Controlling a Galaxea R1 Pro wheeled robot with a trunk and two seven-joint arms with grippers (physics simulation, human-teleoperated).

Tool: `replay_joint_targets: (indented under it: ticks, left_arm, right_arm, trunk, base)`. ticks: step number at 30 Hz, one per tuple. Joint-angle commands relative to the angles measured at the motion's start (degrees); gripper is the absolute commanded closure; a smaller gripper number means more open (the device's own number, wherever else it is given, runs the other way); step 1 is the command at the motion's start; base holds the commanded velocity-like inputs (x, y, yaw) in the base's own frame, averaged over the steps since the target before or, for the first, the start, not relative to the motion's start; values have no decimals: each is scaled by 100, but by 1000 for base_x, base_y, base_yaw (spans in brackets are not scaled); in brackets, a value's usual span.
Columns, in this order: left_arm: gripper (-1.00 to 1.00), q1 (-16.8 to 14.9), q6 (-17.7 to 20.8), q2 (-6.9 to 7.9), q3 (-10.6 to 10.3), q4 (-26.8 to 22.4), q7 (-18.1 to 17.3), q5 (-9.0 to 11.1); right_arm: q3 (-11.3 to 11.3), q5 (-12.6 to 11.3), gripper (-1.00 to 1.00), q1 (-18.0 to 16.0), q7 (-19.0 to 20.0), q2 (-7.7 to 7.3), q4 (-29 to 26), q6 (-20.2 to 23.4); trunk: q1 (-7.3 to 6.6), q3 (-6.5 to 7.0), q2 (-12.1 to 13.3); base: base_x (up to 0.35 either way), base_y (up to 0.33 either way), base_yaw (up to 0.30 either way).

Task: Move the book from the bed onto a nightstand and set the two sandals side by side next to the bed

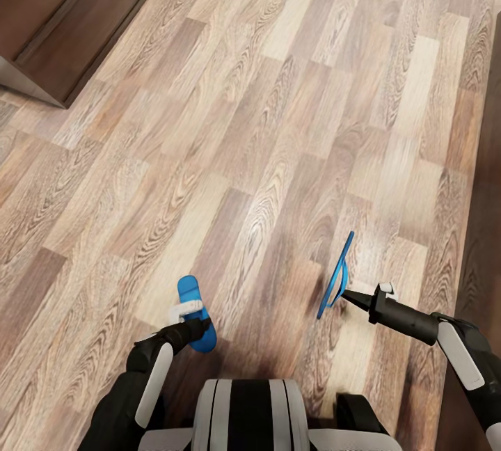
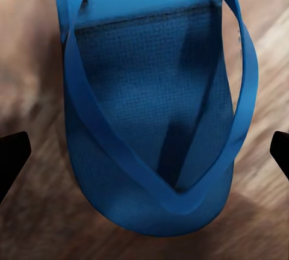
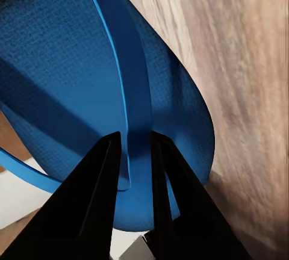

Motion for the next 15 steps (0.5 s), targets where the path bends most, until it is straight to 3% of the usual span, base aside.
replay_joint_targets:
  ticks: [1, 4, 15]
  left_arm:
    - [-100, -1, 20, 0, -5, -7, 48, 61]
    - [-100, -1, 20, 0, -5, -7, 51, 61]
    - [-100, -1, 20, 0, -13, -7, 49, 61]
  right_arm:
    - [-4, -2, 100, -2, 24, 0, 0, 24]
    - [-4, -2, 100, -1, 24, 0, 0, 24]
    - [-6, -2, 100, -2, 24, 0, 0, 24]
  trunk:
    - [1, -25, -3]
    - [9, -92, -7]
    - [9, -92, -7]
  base:
    - [0, 0, 0]
    - [0, 0, 0]
    - [0, 0, 0]
